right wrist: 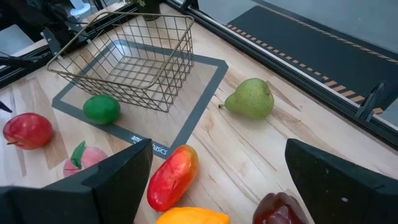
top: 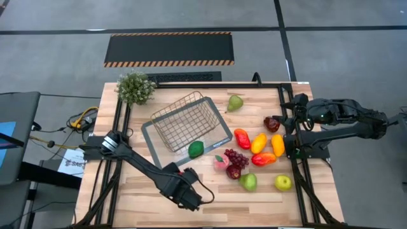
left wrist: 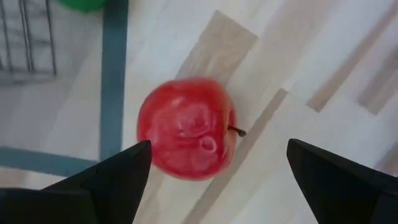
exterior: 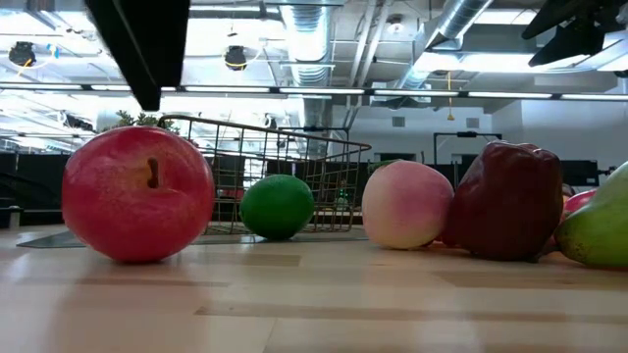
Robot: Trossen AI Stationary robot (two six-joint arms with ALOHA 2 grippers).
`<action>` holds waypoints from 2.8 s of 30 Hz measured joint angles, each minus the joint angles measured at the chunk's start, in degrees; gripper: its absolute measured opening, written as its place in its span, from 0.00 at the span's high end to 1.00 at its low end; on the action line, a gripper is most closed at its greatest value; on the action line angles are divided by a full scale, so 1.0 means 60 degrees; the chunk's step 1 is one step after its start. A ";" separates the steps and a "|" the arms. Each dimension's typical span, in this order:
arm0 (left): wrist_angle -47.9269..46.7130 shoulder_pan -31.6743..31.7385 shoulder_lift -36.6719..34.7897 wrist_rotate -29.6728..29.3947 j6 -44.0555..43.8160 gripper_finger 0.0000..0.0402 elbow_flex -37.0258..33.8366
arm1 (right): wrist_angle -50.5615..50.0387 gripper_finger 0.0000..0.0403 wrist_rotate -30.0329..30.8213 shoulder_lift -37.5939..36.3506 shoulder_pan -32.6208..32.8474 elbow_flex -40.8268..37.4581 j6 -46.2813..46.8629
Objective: Build produce basket
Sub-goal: Put the red apple into the gold wire basket
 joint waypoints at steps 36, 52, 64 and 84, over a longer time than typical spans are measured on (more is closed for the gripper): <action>0.1075 0.0148 -0.0316 0.0058 -0.0194 0.10 -0.0985 | 0.0007 0.04 0.0026 0.0000 -0.0007 -0.0001 0.0101; 0.3200 0.0477 -0.0317 -0.0046 0.0653 0.10 -0.2051 | 0.0001 0.04 0.0023 -0.0001 -0.0007 0.0000 0.0091; 0.3384 0.0826 -0.0317 -0.0019 0.1780 0.10 -0.1985 | -0.0006 0.04 0.0005 0.0000 -0.0007 0.0000 0.0073; 0.3813 0.0884 -0.1450 0.0188 0.1186 0.10 -0.1311 | -0.0011 0.04 0.0005 0.0000 -0.0007 -0.0003 0.0010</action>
